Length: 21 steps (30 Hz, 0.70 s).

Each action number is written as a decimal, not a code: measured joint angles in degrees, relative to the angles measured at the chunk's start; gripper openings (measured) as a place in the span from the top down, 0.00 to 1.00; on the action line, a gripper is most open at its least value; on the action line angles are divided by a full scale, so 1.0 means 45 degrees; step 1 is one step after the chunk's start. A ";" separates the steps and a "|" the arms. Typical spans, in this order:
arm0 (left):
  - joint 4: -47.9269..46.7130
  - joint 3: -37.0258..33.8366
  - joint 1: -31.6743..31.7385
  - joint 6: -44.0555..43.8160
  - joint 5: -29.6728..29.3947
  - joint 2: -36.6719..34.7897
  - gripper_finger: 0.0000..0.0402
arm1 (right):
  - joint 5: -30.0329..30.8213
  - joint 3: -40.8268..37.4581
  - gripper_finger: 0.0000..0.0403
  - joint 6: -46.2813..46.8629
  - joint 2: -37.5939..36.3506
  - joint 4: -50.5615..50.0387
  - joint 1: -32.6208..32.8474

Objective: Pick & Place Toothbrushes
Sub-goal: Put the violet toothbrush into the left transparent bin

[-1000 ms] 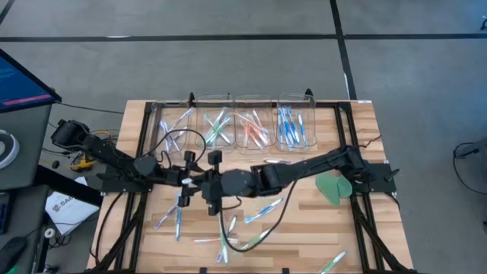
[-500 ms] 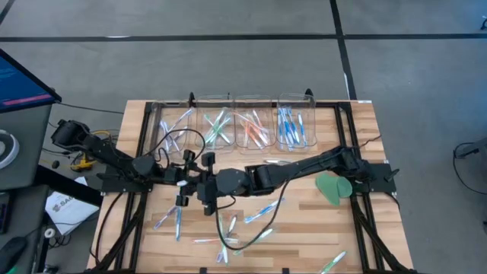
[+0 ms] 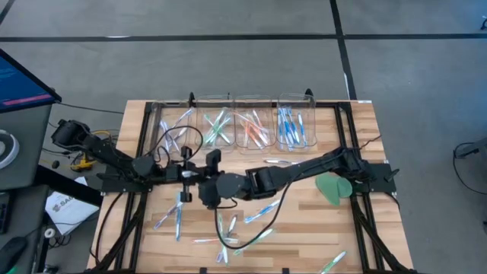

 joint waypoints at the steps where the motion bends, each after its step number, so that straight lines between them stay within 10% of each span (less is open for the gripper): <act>1: 0.0027 -0.0002 -0.0035 -0.0009 -0.0410 0.0000 0.98 | 0.0648 -0.0005 0.73 -0.0224 -0.0012 -0.0177 0.0059; 13: -0.0118 0.0008 0.0106 0.0264 -0.2890 -0.0315 0.98 | 0.9272 -0.0019 0.35 -0.1523 -0.0277 -0.3835 0.1308; 21: -0.3993 0.0448 0.0316 0.2177 -0.3917 -0.3525 0.98 | 1.0603 -0.0043 0.33 0.8976 -0.1643 -1.4193 0.1612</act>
